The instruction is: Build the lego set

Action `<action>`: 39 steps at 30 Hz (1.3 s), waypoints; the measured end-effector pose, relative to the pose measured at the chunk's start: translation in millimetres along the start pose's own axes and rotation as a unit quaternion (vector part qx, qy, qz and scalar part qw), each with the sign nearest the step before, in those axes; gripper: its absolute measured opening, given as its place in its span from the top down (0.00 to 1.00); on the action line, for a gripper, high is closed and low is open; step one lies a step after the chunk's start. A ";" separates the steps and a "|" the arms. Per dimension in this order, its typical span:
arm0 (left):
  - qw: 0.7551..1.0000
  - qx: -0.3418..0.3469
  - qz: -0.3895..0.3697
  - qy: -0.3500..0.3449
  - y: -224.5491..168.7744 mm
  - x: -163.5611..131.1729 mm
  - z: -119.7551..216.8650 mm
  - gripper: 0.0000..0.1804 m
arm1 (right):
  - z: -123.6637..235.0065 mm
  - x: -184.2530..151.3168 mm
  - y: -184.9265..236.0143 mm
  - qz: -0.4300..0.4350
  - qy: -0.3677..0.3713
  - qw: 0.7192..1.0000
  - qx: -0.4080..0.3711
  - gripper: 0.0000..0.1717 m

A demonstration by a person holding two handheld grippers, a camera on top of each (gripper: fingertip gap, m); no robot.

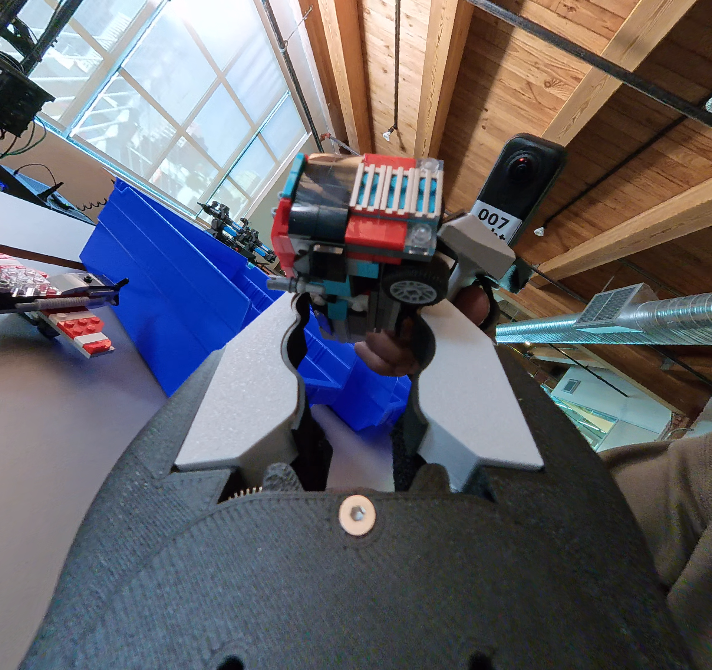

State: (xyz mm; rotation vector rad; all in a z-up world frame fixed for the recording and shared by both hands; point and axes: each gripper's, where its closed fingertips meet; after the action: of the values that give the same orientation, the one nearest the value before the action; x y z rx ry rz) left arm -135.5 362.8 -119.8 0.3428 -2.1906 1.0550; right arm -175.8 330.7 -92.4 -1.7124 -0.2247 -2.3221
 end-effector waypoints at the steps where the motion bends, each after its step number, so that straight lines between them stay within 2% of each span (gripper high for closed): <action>1: 1.000 -0.002 0.001 0.000 -0.5 -0.1 -0.2 0.70 | 0.1 -0.1 0.3 0.001 0.000 1.000 0.000 0.86; 19: 0.999 -0.041 -0.001 -0.013 -15.4 1.6 -1.1 0.71 | 4.8 1.7 9.1 0.035 0.007 0.999 0.010 0.87; 39: 0.999 -0.019 -0.027 0.002 -12.6 -1.7 -2.4 0.71 | 11.5 6.9 9.9 -0.013 -0.025 0.998 0.058 0.91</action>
State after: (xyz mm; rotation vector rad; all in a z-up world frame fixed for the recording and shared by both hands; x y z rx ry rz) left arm -126.9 356.5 -112.4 0.3797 -2.1825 0.9837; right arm -164.3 323.6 -82.6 -1.7224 -0.3854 -2.2395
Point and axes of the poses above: each gripper's, where its closed fingertips meet, z back along the fingers, x out of its top, y = z × x across the jaws
